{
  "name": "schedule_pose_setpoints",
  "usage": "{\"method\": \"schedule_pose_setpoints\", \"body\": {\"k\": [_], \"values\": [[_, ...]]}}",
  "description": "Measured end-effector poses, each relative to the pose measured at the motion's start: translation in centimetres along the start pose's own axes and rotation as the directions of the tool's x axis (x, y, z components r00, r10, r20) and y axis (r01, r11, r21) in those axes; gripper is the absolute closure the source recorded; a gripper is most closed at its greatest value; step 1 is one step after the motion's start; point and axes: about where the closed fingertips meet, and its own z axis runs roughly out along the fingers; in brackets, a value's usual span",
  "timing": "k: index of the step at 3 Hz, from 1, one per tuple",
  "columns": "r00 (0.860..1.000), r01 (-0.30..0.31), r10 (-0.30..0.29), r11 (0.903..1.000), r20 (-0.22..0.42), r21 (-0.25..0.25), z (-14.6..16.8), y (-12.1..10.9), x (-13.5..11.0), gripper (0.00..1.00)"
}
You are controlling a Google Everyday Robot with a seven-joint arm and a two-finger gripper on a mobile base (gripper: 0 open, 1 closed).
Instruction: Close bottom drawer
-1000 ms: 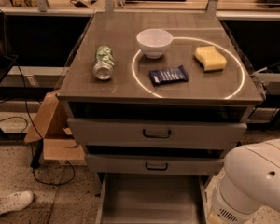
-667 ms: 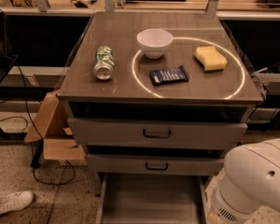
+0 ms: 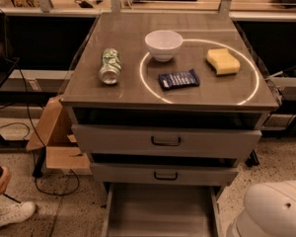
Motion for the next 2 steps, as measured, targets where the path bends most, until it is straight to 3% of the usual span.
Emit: {"method": "schedule_pose_setpoints", "body": {"k": [2], "values": [[0.998,-0.068,0.068,0.9946,-0.004,-0.079,10.2,0.2,0.6,1.0]]}}
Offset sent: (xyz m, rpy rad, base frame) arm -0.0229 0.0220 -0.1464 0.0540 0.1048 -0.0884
